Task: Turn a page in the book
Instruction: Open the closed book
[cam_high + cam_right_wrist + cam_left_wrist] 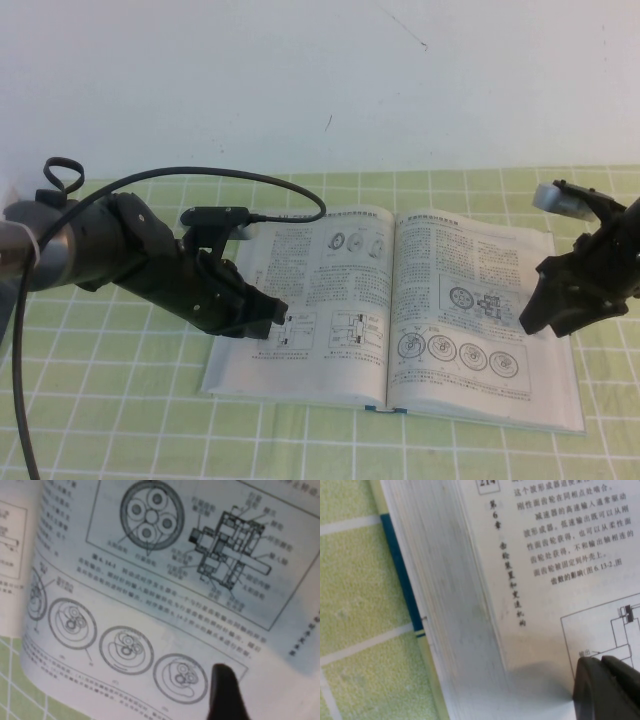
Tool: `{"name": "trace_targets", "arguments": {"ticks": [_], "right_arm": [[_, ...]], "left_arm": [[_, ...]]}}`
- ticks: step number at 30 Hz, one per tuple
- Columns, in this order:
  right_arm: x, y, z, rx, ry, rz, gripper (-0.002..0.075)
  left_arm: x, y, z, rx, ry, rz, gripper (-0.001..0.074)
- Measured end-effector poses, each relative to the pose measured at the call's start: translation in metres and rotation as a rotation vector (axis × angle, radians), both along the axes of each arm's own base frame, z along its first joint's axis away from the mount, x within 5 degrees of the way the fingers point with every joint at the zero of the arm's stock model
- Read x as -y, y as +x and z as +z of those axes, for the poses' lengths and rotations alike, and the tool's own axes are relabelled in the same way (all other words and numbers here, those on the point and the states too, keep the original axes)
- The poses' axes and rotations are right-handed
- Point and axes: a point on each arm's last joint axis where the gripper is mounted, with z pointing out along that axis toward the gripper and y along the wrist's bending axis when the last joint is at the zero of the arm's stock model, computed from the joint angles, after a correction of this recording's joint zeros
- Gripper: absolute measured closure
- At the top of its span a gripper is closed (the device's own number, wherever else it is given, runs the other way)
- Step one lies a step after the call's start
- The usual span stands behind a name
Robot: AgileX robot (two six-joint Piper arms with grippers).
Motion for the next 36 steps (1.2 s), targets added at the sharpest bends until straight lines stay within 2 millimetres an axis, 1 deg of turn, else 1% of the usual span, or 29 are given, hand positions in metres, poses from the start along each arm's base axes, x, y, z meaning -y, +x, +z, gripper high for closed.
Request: {"name": "trace_targets", "arguments": {"ticks": [4, 6, 10, 17, 23, 26, 29, 32, 36], "right_arm": [[-0.002, 0.002, -0.013, -0.033, 0.028, -0.023, 0.0285], [-0.002, 0.004, -0.013, -0.04, 0.042, -0.031, 0.0275], [-0.004, 0.005, -0.015, -0.042, 0.073, -0.035, 0.0268], [-0.012, 0.01, -0.016, -0.005, 0.188, -0.047, 0.0265], [-0.012, 0.012, -0.017, 0.015, 0.194, -0.054, 0.0265], [-0.013, 0.015, -0.011, 0.013, 0.195, -0.038, 0.0265], [-0.011, 0.019, -0.001, -0.002, 0.168, -0.013, 0.0265], [-0.004, 0.024, 0.008, -0.027, 0.075, 0.006, 0.0264], [0.004, 0.023, 0.006, -0.07, -0.02, -0.009, 0.0265]], "left_arm": [[0.0, 0.0, 0.0, 0.001, -0.001, 0.002, 0.0739], [0.0, 0.0, 0.0, 0.001, -0.002, 0.003, 0.0739], [0.0, 0.0, 0.0, 0.002, -0.002, 0.004, 0.0739], [0.0, 0.0, 0.0, 0.003, -0.002, 0.003, 0.0739], [0.0, 0.0, 0.0, 0.004, -0.001, 0.001, 0.0739], [0.0, 0.0, 0.0, 0.004, -0.001, 0.001, 0.0739], [0.0, 0.0, 0.0, 0.004, -0.001, 0.001, 0.0739], [0.0, 0.0, 0.0, 0.004, -0.001, 0.001, 0.0739], [0.0, 0.0, 0.0, 0.004, -0.001, 0.001, 0.0739]]}}
